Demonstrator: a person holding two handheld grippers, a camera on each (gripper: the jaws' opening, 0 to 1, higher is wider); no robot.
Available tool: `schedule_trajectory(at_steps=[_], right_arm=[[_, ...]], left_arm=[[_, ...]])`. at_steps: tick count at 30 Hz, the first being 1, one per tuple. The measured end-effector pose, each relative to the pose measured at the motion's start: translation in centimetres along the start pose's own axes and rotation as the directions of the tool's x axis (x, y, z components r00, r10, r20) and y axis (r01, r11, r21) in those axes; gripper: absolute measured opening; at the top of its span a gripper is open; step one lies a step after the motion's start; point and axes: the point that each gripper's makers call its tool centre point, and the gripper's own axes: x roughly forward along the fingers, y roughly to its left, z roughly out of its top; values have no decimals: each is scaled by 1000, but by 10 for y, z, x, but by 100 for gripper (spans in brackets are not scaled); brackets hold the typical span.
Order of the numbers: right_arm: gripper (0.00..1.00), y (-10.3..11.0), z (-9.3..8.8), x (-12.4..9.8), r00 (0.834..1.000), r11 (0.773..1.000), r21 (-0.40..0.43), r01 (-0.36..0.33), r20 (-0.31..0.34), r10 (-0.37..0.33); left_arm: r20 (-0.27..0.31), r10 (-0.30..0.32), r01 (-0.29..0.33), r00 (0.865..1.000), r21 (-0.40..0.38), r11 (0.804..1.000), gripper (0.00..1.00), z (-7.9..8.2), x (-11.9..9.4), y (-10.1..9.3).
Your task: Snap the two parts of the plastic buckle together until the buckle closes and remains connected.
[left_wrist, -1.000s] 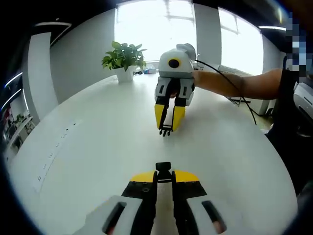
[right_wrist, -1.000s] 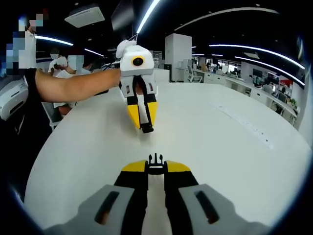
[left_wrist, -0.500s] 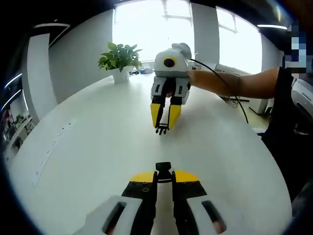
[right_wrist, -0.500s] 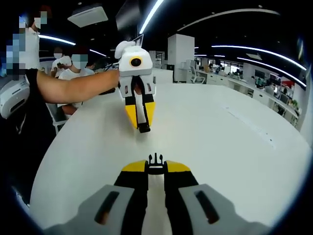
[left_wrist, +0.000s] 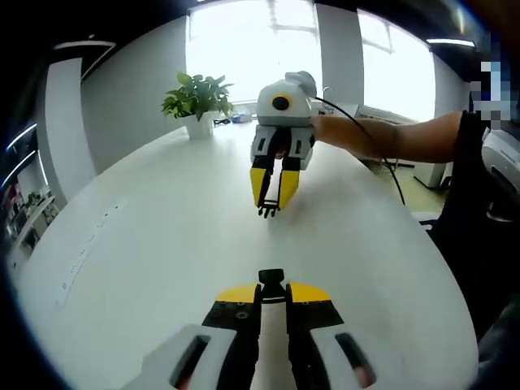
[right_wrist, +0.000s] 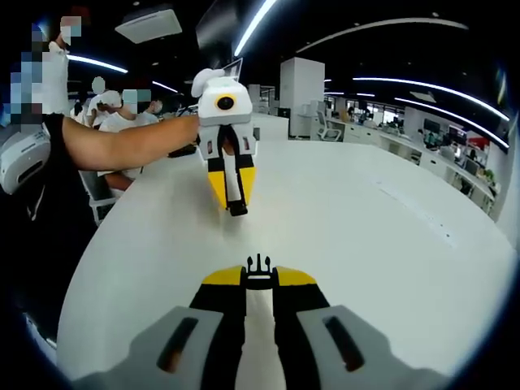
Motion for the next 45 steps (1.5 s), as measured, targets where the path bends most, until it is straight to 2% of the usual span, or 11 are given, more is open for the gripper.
schedule_trajectory(at_steps=[12,17,23,28,32,45], right_arm=[[11,16,2,2,1000,1000,-2,-15,0,15],[11,23,3,3,1000,1000,-7,-23,-2,23],[11,29,3,5,1000,1000,-3,-29,2,29],[11,35,-1,6,999,999,4,-41,-6,41],[11,36,-2,6,999,999,3,-41,-6,41],[11,51,-2,10,998,999,-3,-54,-8,54]], left_arm=[[10,-8,9,1000,-34,999,9,-13,-5,-19],[25,-3,4,1000,-30,1000,9,-12,-12,-27],[12,-4,4,1000,-22,1000,9,-16,-15,-35],[32,0,1,999,-51,999,9,-18,-16,-35],[42,1,1,999,-42,999,9,-17,-16,-40],[16,-12,12,1000,-23,1000,9,-23,-18,-55]])
